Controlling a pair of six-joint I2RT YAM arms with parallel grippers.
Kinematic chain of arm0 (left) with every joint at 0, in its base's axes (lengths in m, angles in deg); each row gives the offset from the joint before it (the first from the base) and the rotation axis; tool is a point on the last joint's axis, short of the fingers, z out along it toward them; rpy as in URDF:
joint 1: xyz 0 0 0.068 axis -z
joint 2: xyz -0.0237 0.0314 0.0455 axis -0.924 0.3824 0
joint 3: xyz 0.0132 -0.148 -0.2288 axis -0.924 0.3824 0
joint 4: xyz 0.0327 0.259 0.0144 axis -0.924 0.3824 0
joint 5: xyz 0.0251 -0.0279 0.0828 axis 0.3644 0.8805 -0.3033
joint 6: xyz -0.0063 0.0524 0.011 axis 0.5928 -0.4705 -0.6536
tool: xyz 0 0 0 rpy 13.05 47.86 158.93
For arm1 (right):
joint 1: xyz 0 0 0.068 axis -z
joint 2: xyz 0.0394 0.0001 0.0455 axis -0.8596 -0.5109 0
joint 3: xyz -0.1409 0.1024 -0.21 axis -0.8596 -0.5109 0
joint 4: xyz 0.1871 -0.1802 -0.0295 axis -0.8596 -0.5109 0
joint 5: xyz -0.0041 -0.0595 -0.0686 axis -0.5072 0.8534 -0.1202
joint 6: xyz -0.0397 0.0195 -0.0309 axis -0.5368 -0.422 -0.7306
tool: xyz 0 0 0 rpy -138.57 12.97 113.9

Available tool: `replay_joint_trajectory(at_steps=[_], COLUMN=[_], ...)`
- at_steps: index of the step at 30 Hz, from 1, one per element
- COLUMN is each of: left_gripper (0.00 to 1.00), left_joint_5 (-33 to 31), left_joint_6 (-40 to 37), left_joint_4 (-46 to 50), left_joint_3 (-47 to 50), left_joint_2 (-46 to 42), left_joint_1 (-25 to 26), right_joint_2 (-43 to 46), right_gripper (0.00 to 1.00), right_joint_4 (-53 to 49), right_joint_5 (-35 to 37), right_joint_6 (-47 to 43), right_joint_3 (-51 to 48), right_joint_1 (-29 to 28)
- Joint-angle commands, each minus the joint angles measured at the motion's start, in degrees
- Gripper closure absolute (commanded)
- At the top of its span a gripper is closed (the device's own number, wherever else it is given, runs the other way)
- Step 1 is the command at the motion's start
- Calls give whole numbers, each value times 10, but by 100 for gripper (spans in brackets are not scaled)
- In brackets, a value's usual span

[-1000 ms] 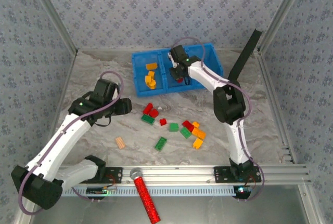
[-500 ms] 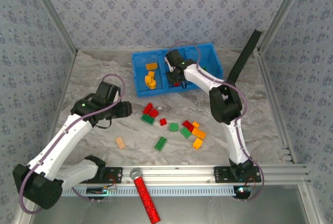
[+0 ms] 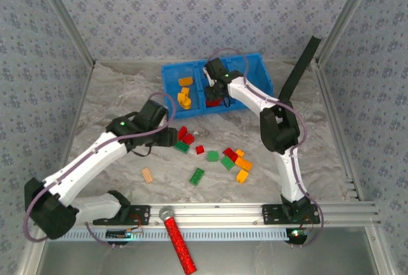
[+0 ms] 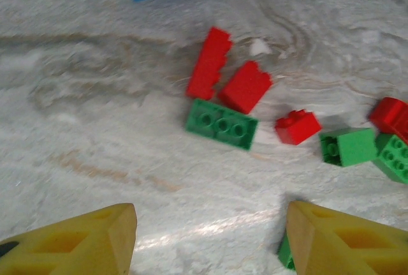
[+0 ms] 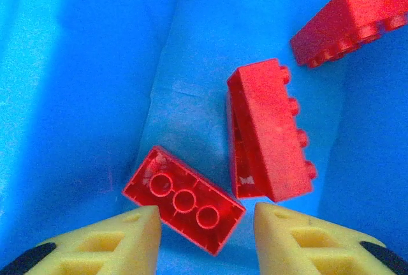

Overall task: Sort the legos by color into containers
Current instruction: Place the lego in the container, then pick up the lego from the center of the table.

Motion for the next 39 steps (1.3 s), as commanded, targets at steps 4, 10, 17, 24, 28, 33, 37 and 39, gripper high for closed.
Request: replay_joint_trajectory(at_steps=[4, 10, 17, 24, 28, 33, 37, 39], left_gripper=[36, 37, 37, 38, 38, 39, 39, 39], left_joint_5=[-22, -25, -5, 19, 22, 22, 32, 38], left_joint_6=[-29, -95, -159, -202, -212, -212, -207, -205], left_joint_4=[-70, -78, -84, -108, -105, -103, -105, -106], left_joint_3=[-86, -191, -282, -317, -338, -353, -364, -370], left_joint_2=[119, 254, 373, 435, 464, 497, 516, 524], left_joint_1=[94, 164, 207, 220, 227, 234, 235, 238], right_joint_2=[96, 181, 307, 449, 513, 549, 575, 588], right_gripper=[55, 53, 48, 43, 39, 38, 37, 37], right_joint_4=[-44, -59, -67, -64, -51, -54, -63, -67], right_joint_5=[-19, -22, -27, -42, -58, -108, -115, -120], right_joint_6=[-13, -5, 15, 69, 99, 105, 99, 97], right_joint_3=[24, -22, -125, -289, -379, -436, -456, -469], right_joint_1=[13, 34, 74, 136, 182, 246, 266, 276])
